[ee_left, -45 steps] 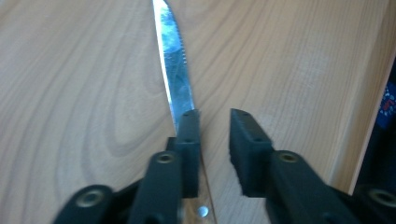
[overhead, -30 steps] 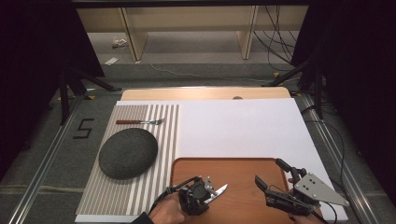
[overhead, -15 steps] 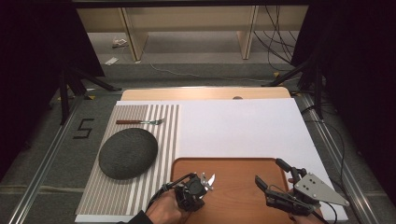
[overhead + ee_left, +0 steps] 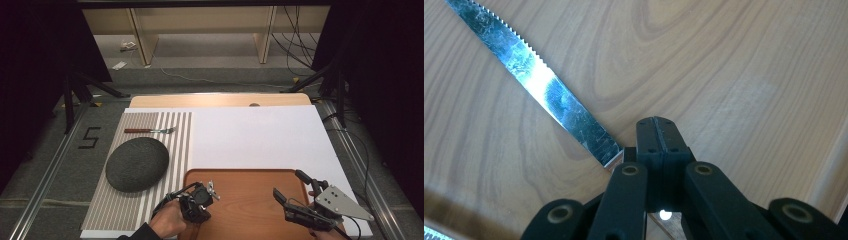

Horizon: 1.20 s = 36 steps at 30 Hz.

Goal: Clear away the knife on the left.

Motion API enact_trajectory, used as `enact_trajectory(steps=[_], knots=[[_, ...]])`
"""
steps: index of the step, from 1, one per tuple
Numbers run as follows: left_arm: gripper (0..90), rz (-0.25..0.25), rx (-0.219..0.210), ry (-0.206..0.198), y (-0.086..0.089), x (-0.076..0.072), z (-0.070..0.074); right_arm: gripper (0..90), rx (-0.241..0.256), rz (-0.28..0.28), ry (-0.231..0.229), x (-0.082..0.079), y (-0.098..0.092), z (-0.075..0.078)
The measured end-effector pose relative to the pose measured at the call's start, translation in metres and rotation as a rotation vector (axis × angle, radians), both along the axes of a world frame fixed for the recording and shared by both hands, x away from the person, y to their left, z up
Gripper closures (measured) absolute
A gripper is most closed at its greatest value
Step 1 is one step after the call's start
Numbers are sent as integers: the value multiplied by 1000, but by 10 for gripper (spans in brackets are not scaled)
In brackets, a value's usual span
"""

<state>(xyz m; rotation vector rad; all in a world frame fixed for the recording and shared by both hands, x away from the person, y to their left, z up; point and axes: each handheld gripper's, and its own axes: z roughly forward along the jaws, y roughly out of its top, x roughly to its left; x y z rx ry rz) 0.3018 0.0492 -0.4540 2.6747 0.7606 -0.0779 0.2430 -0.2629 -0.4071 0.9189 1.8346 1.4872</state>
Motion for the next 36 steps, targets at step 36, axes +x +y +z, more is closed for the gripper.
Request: enact_trajectory(steps=[36], knots=[[895, 77, 16, 43, 29, 15, -2, 171, 0, -1, -3, 0, -1, 0]])
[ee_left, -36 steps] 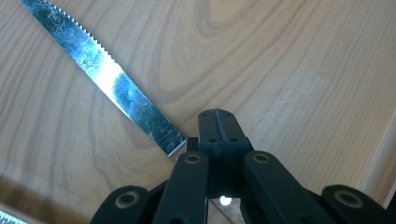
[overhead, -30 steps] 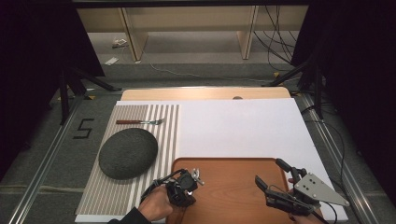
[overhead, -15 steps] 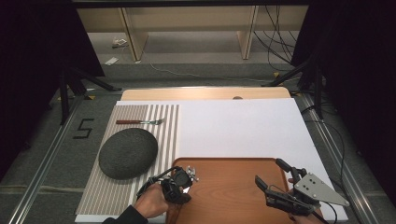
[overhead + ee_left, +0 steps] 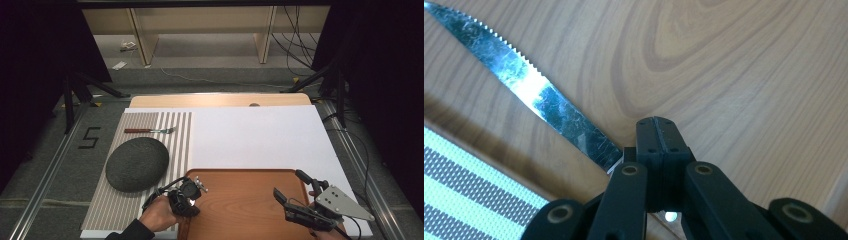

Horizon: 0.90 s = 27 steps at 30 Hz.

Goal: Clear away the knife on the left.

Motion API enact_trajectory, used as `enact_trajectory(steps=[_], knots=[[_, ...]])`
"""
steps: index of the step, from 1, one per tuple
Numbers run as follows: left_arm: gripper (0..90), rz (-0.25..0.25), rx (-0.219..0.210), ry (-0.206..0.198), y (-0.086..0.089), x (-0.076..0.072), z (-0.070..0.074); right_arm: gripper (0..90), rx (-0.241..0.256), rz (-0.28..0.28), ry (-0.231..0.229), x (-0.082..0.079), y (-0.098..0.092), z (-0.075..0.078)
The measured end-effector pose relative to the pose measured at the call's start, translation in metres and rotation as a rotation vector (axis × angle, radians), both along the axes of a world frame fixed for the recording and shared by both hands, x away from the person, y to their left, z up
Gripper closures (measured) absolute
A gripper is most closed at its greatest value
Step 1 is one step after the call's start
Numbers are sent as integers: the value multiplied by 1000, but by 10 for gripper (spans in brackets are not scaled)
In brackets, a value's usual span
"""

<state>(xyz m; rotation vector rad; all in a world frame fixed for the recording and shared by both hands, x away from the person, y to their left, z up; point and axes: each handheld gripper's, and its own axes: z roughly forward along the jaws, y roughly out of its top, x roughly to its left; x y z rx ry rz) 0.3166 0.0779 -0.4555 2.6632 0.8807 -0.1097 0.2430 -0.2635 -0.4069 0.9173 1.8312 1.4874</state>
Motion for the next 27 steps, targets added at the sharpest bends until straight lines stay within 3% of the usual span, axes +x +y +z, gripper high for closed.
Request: enact_trajectory(steps=[17, 23, 27], knots=[[886, 21, 8, 14, 9, 1, -2, 171, 0, 1, 0, 0, 0, 0], [774, 10, -45, 8, 10, 0, 2, 171, 0, 2, 0, 0, 0, 0], [602, 15, -95, -31, 8, -1, 7, 171, 0, 2, -1, 0, 0, 0]])
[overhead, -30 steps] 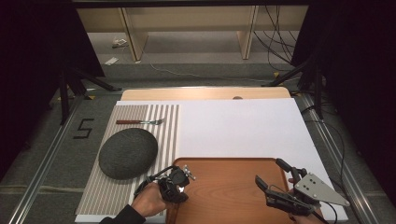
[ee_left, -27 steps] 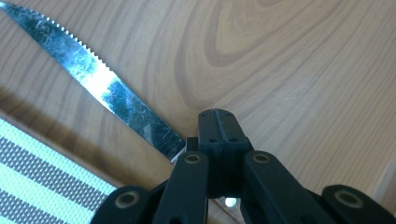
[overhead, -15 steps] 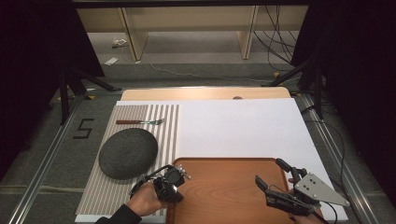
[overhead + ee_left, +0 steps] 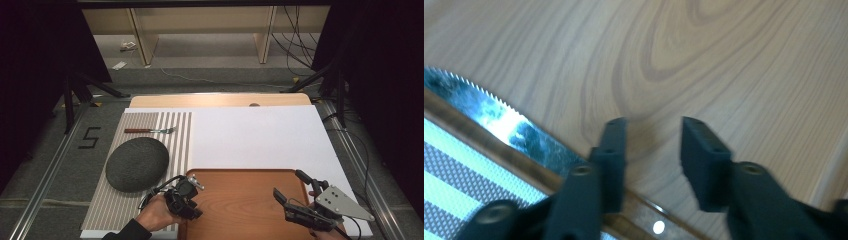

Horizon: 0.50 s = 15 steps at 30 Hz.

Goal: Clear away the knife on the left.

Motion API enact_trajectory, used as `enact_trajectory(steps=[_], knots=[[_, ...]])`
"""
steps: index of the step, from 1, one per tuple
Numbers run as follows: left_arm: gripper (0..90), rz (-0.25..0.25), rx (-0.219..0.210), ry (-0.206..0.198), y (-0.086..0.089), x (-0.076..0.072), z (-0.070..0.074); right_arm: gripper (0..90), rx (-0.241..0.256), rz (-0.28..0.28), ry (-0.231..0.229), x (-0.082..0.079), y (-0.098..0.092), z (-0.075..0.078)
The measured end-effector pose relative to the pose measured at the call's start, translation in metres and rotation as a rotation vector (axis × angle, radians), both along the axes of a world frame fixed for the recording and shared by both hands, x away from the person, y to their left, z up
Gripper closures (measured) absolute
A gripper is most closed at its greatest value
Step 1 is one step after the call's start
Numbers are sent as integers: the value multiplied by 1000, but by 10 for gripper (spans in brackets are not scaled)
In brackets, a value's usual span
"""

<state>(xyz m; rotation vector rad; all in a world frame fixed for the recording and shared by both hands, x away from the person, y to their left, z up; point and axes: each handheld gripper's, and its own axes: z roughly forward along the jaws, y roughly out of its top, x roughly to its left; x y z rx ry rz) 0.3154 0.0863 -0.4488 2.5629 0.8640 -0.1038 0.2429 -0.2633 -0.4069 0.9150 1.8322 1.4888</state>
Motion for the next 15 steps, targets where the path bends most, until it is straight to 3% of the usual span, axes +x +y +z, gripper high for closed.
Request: enact_trajectory(steps=[2, 4, 5, 7, 15], knots=[[500, 1, -9, -9, 0, 0, 1, 171, -1, -1, 1, 0, 0, 0], [463, 2, -33, -17, -1, -1, 2, 171, 0, -1, 0, 0, 0, 0], [387, -1, -49, -38, -1, -1, 4, 171, 1, 1, -1, 0, 0, 0], [336, 0, -64, -53, -2, -2, 6, 171, 0, 0, 1, 0, 0, 0], [250, -2, -101, -84, -1, -3, 10, 171, 0, 1, -1, 0, 0, 0]])
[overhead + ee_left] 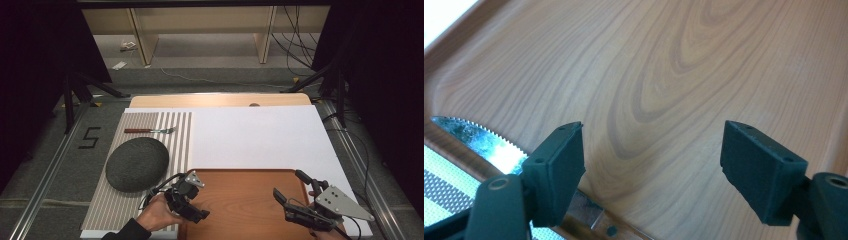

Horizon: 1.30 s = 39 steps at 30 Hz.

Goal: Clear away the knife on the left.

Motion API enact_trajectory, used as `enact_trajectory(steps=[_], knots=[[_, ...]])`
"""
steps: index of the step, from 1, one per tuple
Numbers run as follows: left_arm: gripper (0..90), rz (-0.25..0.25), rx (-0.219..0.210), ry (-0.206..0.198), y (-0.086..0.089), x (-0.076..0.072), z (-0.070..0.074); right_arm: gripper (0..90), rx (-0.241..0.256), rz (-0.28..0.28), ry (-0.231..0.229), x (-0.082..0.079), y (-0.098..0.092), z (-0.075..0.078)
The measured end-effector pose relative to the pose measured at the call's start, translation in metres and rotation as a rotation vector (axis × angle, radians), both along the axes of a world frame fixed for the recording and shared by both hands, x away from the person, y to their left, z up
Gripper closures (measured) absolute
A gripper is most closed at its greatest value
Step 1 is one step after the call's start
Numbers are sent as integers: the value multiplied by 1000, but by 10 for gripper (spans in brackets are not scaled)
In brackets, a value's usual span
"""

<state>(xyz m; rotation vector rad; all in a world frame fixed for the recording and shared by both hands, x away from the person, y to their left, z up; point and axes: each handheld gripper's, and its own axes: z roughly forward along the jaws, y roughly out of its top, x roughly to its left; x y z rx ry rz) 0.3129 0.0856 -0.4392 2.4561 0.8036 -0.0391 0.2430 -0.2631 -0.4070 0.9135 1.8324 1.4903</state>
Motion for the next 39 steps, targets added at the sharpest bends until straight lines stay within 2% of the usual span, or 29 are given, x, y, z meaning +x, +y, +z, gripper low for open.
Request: enact_trajectory(steps=[7, 11, 12, 16, 20, 21, 22, 23, 24, 25, 26, 27, 28, 29, 30, 31, 32, 35, 38, 39], knots=[[204, -4, -18, -6, 0, 0, 1, 171, -2, -1, 1, 0, 0, 0], [180, -7, -27, -31, -1, -2, 3, 171, -2, 0, 2, 0, 0, 0], [177, -5, -44, -46, -1, -3, 4, 171, -2, 0, 2, 0, 0, 0], [164, -14, -67, -76, -1, -4, 7, 171, -1, -1, 2, 0, 0, 0], [162, -12, -132, -145, 1, -7, 15, 171, -2, 0, 1, 0, 0, 0], [162, -12, -132, -145, 1, -7, 15, 171, -2, 0, 1, 0, 0, 0], [162, -13, -160, -176, 2, -9, 18, 171, -2, 0, 2, 0, 0, 0], [162, -13, -160, -176, 2, -9, 18, 171, -2, 0, 2, 0, 0, 0], [162, -4, -191, -214, 4, -11, 21, 171, -1, 0, 1, 0, 0, 0], [162, -4, -191, -214, 4, -11, 21, 171, -1, 0, 1, 0, 0, 0], [162, 10, -233, -243, 6, -12, 23, 171, 0, 1, 0, 0, 0, 0], [162, 10, -233, -243, 6, -12, 23, 171, 0, 1, 0, 0, 0, 0], [162, 21, -272, -271, 8, -13, 26, 171, -2, 0, 2, 0, 0, 0], [162, 21, -272, -271, 8, -13, 26, 171, -2, 0, 2, 0, 0, 0], [162, 32, -315, -289, 10, -14, 28, 171, 0, 1, 1, 0, 0, 0], [162, 32, -315, -289, 10, -14, 28, 171, 0, 1, 1, 0, 0, 0], [160, 41, -351, -316, 13, -15, 30, 171, -2, 0, 1, 0, 0, 0], [160, 44, -372, -323, 15, -16, 32, 171, 0, 2, 0, 0, 0, 0], [160, 55, -395, -365, 19, -19, 34, 171, 0, 1, 0, 0, 0, 0], [160, 55, -395, -365, 19, -19, 34, 171, 0, 1, 0, 0, 0, 0]])
